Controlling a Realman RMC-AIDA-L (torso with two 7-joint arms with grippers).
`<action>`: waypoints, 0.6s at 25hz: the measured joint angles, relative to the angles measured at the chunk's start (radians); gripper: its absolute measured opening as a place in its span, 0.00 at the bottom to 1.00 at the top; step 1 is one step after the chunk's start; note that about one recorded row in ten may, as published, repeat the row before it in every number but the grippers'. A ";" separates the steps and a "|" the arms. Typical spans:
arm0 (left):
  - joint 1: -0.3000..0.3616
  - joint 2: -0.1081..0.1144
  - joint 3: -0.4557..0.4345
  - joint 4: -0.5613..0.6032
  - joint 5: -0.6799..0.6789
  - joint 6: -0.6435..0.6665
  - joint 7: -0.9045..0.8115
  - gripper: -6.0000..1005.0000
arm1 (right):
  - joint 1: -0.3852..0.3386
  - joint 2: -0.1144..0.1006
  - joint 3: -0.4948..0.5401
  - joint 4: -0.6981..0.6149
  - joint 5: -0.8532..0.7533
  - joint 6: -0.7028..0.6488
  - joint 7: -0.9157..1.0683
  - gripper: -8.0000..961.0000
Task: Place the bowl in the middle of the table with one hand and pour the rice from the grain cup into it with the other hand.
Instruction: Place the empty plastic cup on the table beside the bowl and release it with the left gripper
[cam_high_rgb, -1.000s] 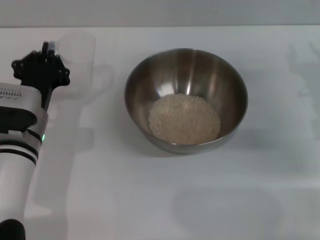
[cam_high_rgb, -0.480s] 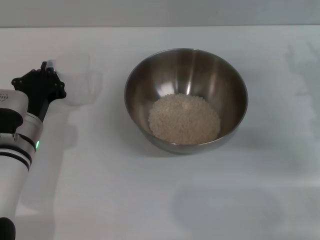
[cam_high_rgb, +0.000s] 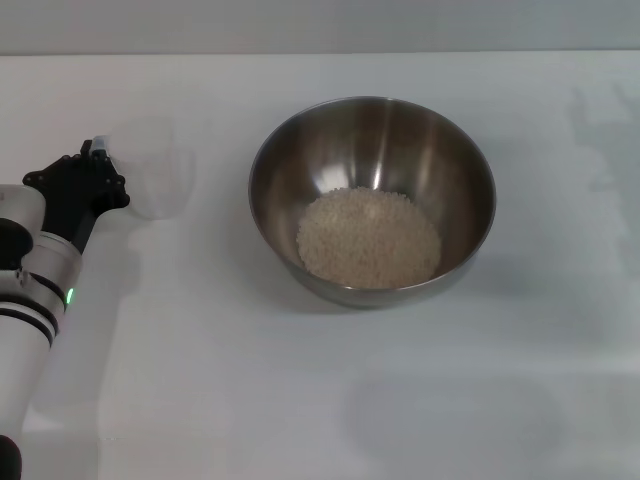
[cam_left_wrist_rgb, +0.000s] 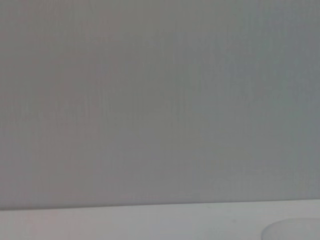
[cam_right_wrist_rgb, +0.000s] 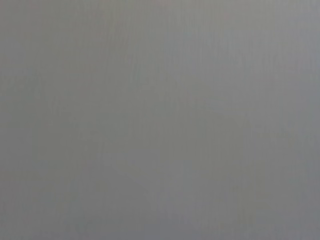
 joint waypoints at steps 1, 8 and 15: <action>-0.001 0.000 0.000 0.003 0.000 0.000 -0.012 0.13 | 0.000 0.000 0.001 0.000 0.000 0.000 0.000 0.54; 0.005 0.005 0.000 0.010 0.043 0.005 -0.060 0.14 | 0.003 0.000 0.002 0.000 0.000 0.000 -0.003 0.54; 0.020 0.005 -0.001 0.002 0.064 0.008 -0.060 0.30 | 0.006 0.000 0.002 0.000 0.000 0.005 -0.007 0.54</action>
